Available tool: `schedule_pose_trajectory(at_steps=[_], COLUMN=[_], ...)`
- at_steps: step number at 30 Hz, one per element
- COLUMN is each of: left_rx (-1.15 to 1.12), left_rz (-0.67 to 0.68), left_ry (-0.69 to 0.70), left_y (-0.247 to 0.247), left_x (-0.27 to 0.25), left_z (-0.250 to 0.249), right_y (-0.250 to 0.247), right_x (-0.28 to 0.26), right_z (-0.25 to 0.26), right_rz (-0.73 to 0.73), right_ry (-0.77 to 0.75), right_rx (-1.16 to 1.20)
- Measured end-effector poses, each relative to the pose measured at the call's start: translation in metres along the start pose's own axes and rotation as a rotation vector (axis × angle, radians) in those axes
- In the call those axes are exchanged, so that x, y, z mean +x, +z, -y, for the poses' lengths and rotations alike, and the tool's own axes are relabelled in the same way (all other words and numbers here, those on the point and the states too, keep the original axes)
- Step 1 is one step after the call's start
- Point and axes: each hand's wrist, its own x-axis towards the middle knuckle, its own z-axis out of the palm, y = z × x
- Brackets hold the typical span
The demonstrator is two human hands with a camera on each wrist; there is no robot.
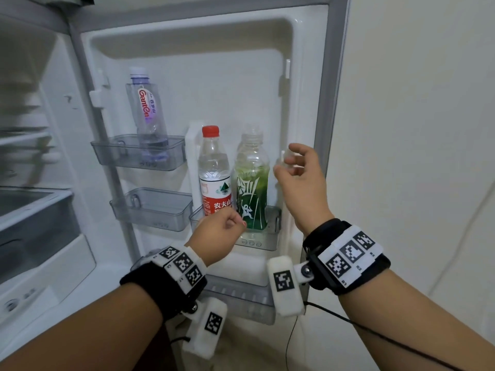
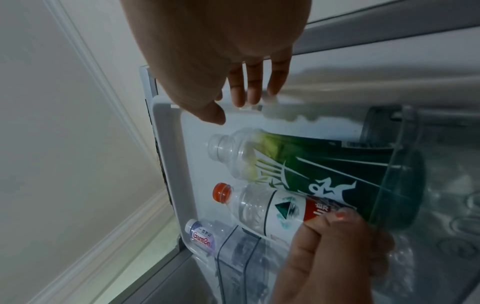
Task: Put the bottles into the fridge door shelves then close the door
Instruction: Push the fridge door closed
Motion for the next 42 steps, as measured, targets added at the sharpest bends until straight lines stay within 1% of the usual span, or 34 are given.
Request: schedule_pose_trajectory(at_steps=[3,6,8,11,14,17,19,22,25,29,31,36,39,42], left_rx=[0.054,0.095,0.044,-0.042,-0.108,-0.159,-0.162,-0.148,-0.124,-0.11,-0.112,-0.038,0.013,0.08], left_rz=[0.033,0.013,-0.063,-0.2,-0.278,-0.326,-0.342,-0.329,-0.334,-0.361,-0.375,-0.41,-0.469,-0.576], left_ry=[0.048,0.079,0.102,0.192,0.264,0.331,0.354,0.377,0.414,0.415,0.408,0.365,0.314,0.274], left_y=[-0.017,-0.035,-0.048,-0.075,-0.098,-0.122,-0.136,-0.156,-0.174,-0.191,-0.2,-0.226,-0.244,-0.264], left_x=[-0.026,-0.055,-0.073,-0.103,-0.127,-0.154,-0.173,-0.2,-0.221,-0.244,-0.256,-0.28,-0.291,-0.299], left_z=[0.01,0.02,0.023,0.018,0.007,-0.005,-0.011,-0.017,-0.018,-0.014,-0.009,0.01,0.021,0.031], right_y=[-0.002,-0.003,-0.003,0.003,0.009,0.019,0.027,0.039,0.055,0.08,0.095,0.133,0.15,0.172], right_x=[-0.022,-0.045,-0.061,-0.091,-0.117,-0.142,-0.155,-0.171,-0.186,-0.206,-0.218,-0.242,-0.252,-0.26], right_z=[0.012,0.032,0.05,0.081,0.107,0.127,0.137,0.15,0.159,0.168,0.173,0.18,0.184,0.19], right_rz=[-0.056,-0.14,-0.193,-0.215,-0.278,-0.31,-0.286,-0.226,-0.164,-0.098,-0.061,0.004,0.062,0.1], right_ry=[-0.006,-0.078,-0.149,-0.246,-0.356,-0.402,-0.395,-0.397,-0.432,-0.503,-0.552,-0.633,-0.681,-0.737], right_rx=[0.012,0.004,-0.003,-0.006,-0.066,-0.081,-0.078,-0.061,-0.056,-0.008,0.008,0.096,0.131,0.124])
